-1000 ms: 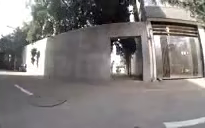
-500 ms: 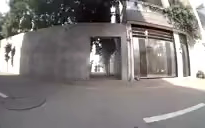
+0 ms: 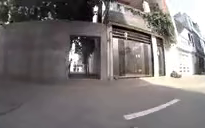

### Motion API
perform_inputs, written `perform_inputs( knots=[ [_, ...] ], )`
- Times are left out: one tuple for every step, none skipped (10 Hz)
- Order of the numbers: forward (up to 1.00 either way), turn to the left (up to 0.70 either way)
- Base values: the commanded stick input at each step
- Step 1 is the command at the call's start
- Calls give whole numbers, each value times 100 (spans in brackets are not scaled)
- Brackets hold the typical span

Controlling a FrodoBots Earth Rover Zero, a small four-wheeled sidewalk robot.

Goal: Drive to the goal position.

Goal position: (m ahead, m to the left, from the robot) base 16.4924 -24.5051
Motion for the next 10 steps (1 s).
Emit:
perform_inputs(
  knots=[
    [0,-100],
    [0,-100],
    [0,-100],
    [0,-100],
    [0,-100],
    [0,-100],
    [0,-100],
    [0,-100],
    [0,-100],
    [0,-100]
  ],
)
